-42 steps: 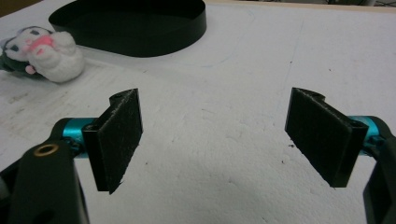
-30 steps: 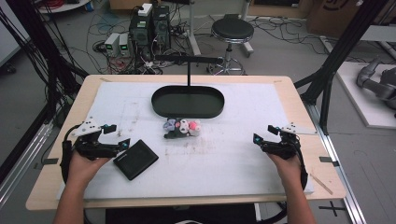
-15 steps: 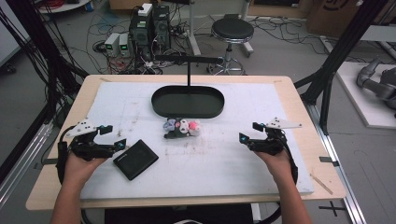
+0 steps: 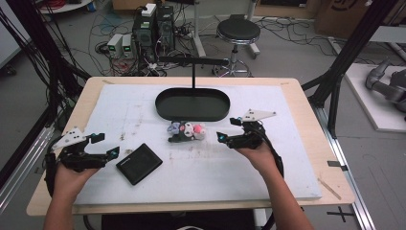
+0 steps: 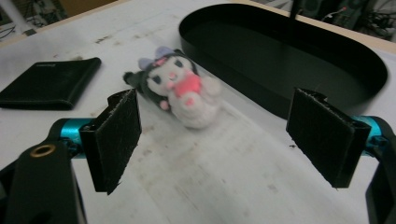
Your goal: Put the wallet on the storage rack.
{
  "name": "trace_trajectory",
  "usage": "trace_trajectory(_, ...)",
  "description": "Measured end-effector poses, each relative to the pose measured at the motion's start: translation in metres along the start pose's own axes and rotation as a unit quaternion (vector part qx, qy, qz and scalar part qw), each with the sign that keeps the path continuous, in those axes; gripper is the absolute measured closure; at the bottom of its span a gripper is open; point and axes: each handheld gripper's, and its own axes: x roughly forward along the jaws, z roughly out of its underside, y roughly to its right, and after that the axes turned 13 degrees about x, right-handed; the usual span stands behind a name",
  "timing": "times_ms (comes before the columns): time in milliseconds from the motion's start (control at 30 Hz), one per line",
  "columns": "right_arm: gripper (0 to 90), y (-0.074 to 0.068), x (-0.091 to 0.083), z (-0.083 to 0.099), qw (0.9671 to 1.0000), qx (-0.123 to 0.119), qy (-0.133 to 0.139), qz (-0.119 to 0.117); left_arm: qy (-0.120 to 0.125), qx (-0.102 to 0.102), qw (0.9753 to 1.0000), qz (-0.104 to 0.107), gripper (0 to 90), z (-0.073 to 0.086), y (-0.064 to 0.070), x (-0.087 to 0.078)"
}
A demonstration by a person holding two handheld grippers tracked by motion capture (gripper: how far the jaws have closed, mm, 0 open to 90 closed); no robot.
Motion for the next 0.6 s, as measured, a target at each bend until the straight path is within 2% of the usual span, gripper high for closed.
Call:
trace_trajectory(33,18.5,0.000,0.000,0.000,1.0000,0.000,0.000,0.000,0.000,0.000,1.0000,0.000,16.5,0.000,0.000,0.000)
trace_trajectory(200,18.5,-0.025,0.028,-0.017,0.9991,-0.026,-0.018,-0.029,0.000,-0.005,0.9999,-0.012,16.6,0.005,0.002,-0.013)
trace_trajectory(267,18.5,-0.030,0.033,-0.020,0.9987,-0.031,-0.021,-0.034,-0.001,-0.006,0.9999,-0.014,16.6,0.006,0.002,-0.015)
trace_trajectory(300,18.5,-0.034,0.038,-0.022,0.9983,-0.035,-0.022,-0.041,-0.001,-0.007,0.9999,-0.015,16.6,0.007,0.002,-0.017)
trace_trajectory(333,18.5,-0.045,0.051,-0.028,0.9973,-0.041,-0.022,-0.057,-0.001,-0.007,0.9998,-0.017,16.6,0.008,0.002,-0.019)
trace_trajectory(367,18.5,-0.045,0.051,-0.028,0.9973,-0.041,-0.022,-0.057,-0.001,-0.009,0.9998,-0.019,16.6,0.009,0.002,-0.021)
trace_trajectory(467,18.5,-0.064,0.073,-0.037,0.9947,-0.058,-0.034,-0.077,0.000,-0.009,0.9998,-0.019,16.6,0.010,0.002,-0.024)
trace_trajectory(500,18.5,-0.064,0.073,-0.037,0.9947,-0.058,-0.034,-0.077,0.000,-0.010,0.9998,-0.020,16.6,0.011,0.003,-0.025)
trace_trajectory(533,18.5,-0.072,0.084,-0.039,0.9936,-0.057,-0.038,-0.090,-0.001,-0.010,0.9998,-0.019,16.5,0.012,0.003,-0.026)
trace_trajectory(600,18.5,-0.075,0.089,-0.039,0.9931,-0.057,-0.044,-0.093,-0.002,-0.009,0.9998,-0.020,16.6,0.013,0.003,-0.026)
